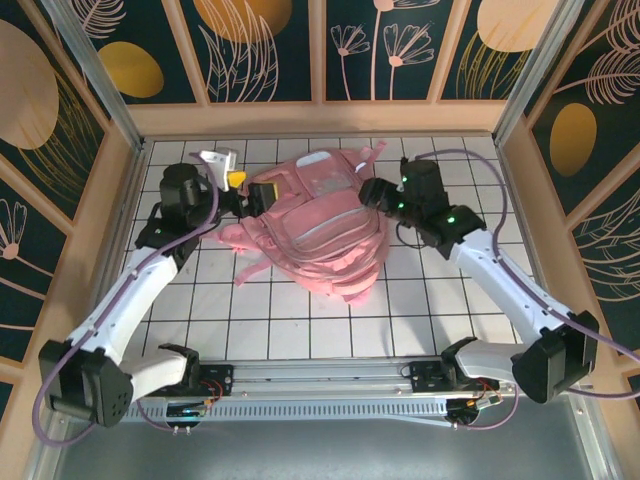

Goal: Pack books, pencil case, and school supplies into a backpack

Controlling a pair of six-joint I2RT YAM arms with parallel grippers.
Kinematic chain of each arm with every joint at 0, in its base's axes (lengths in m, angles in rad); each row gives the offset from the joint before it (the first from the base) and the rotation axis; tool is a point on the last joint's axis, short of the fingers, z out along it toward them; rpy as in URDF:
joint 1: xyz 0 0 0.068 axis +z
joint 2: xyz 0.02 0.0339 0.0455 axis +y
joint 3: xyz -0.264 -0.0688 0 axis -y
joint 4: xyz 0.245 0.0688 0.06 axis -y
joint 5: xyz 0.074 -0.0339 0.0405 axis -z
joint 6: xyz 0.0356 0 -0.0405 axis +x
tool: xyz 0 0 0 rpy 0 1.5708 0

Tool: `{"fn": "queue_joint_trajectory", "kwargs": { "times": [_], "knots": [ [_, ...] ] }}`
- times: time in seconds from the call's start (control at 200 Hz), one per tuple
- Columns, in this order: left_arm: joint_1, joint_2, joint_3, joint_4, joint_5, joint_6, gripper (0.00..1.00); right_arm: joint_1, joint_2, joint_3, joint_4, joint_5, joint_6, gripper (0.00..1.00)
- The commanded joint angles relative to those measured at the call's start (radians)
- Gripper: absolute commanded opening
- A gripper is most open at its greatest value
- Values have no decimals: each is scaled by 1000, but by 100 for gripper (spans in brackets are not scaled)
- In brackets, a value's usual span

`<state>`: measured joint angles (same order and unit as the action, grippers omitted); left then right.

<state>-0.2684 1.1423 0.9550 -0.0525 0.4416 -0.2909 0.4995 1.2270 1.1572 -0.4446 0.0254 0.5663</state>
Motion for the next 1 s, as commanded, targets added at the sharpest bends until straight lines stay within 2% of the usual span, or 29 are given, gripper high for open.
{"fn": "queue_joint_trajectory", "kwargs": {
  "times": [0.0,0.095,0.15,0.19,0.25,0.295,0.315,0.445,0.52,0.595,0.706,0.776,0.996],
  "knots": [
    [29,23,-15,-246,-67,-100,97,-3,-25,77,-139,4,-212,75],
    [52,136,-3,-305,-144,-58,84,25,82,112,-64,-240,-251,75],
    [52,194,-11,-294,-240,-8,80,72,180,152,-34,-279,-265,74],
    [52,218,-26,-259,-265,38,78,111,252,192,-18,-281,-296,72],
    [53,218,-83,-148,-189,198,67,159,362,272,-13,-240,-338,72],
    [52,194,-160,-39,-69,404,48,176,433,318,8,-249,-361,72],
    [52,184,-202,-4,-41,508,43,183,463,338,19,-263,-375,71],
    [53,129,-333,91,-117,856,49,211,633,453,95,-322,-448,70],
    [53,119,-386,134,-139,969,51,244,737,546,81,-245,-525,69],
    [52,110,-417,172,-133,993,51,273,852,648,38,-142,-595,69],
    [55,93,-483,308,-111,950,51,277,1010,791,-14,-92,-623,69],
    [71,105,-494,327,-68,944,51,281,1105,912,-78,-91,-618,68],
    [163,126,-483,425,98,838,51,304,1211,1028,-131,-67,-613,66]
  ]
}}
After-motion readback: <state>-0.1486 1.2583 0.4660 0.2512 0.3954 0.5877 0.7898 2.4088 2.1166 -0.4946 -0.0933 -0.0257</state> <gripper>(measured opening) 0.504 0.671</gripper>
